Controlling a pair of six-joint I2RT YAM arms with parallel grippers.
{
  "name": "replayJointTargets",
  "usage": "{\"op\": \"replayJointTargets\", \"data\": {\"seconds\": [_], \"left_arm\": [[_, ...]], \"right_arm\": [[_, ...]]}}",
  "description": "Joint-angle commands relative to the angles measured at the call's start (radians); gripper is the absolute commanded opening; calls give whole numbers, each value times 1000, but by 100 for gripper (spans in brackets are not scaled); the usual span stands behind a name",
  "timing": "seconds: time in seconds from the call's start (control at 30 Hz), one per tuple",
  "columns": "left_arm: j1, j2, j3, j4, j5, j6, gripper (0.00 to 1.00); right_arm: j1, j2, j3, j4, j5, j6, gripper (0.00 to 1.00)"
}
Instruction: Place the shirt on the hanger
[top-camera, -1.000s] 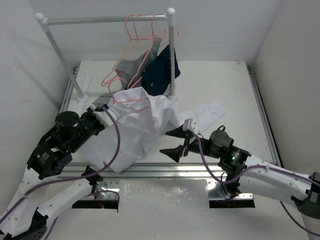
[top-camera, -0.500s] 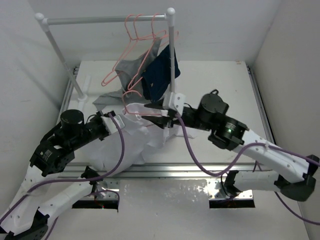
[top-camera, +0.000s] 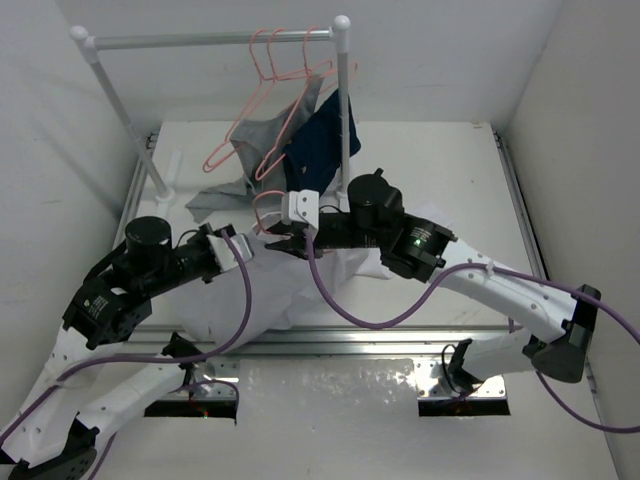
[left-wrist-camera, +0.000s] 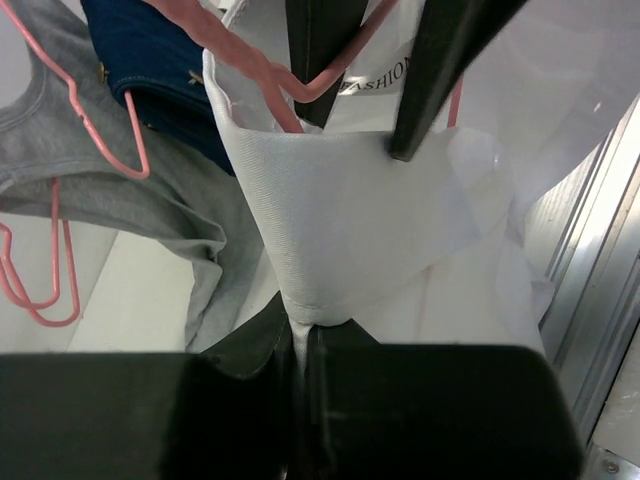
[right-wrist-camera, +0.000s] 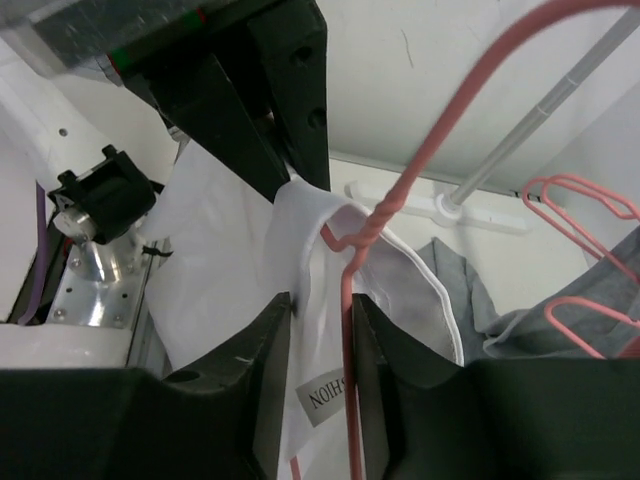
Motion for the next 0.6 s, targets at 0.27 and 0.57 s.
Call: {"op": "replayJointTargets", "data": {"seconds": [0.27,0.57], "left_arm": [[-10,-11,34,53,27,20,0],[-13,-1,20,55,27,37,0]], "right_arm": [[-76,-71,-80,35,-150,19,0],[-104,-94,-61,-98,-264,-43,16]]}}
